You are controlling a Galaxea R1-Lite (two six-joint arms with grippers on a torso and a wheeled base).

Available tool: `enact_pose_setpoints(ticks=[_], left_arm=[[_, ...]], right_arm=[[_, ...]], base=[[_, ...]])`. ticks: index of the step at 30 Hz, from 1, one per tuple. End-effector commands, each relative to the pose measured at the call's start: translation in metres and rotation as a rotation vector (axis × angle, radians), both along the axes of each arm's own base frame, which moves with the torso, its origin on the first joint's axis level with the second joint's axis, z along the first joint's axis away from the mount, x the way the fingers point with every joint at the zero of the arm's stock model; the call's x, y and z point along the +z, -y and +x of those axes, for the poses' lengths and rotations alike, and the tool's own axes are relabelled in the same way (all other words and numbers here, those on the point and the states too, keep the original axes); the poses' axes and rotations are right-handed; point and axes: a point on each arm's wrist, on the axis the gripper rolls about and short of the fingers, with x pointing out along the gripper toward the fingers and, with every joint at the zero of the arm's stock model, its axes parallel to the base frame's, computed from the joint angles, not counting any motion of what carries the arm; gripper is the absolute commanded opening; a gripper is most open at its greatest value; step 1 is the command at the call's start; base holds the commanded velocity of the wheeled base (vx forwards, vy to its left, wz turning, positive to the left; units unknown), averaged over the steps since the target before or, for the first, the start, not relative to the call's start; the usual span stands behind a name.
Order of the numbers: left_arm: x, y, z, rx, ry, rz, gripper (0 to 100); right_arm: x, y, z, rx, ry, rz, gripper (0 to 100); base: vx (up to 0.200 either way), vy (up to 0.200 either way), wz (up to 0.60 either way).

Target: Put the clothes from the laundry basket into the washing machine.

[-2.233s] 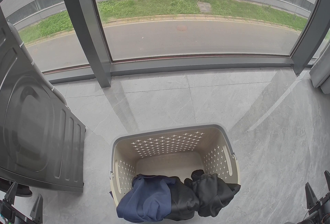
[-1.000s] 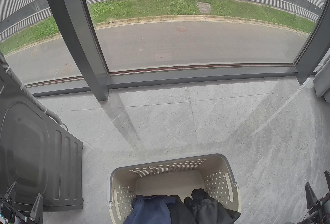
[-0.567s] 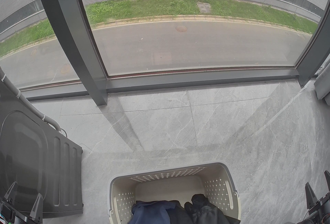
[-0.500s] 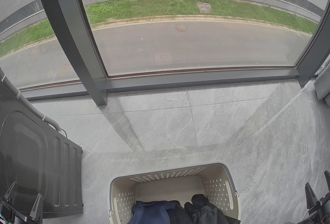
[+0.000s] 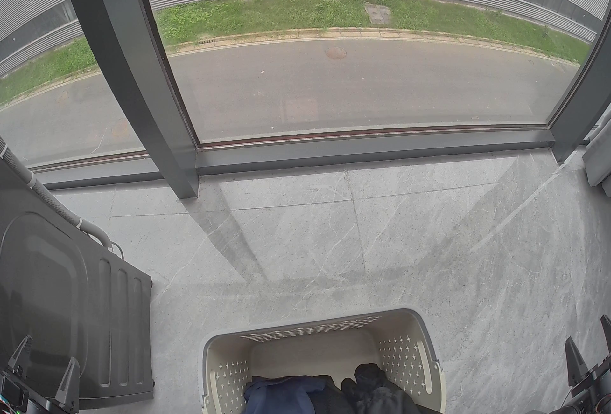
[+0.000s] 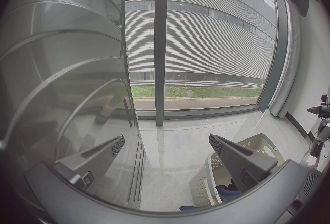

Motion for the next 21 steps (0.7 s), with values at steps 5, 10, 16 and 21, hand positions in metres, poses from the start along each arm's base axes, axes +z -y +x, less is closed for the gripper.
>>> enact_pose_setpoints(ticks=[5,10,16,21], left_arm=[[-0.0047,0.0000,0.0004,0.000,-0.006,0.000,100],[-0.0047,0.0000,0.0004,0.000,-0.006,0.000,100],[-0.0047,0.0000,0.0004,0.000,-0.006,0.000,100],[-0.0047,0.0000,0.0004,0.000,-0.006,0.000,100]], right_arm=[[-0.0046,0.0000,0.0009,-0.001,-0.012,0.000,100],[-0.0046,0.0000,0.0009,0.000,-0.012,0.000,100],[-0.0046,0.0000,0.0009,0.000,-0.012,0.000,100],[-0.0046,0.0000,0.0009,0.000,-0.012,0.000,100]], base=[[0.000,0.000,0.00],[0.000,0.000,0.00],[0.000,0.000,0.00],[0.000,0.000,0.00]])
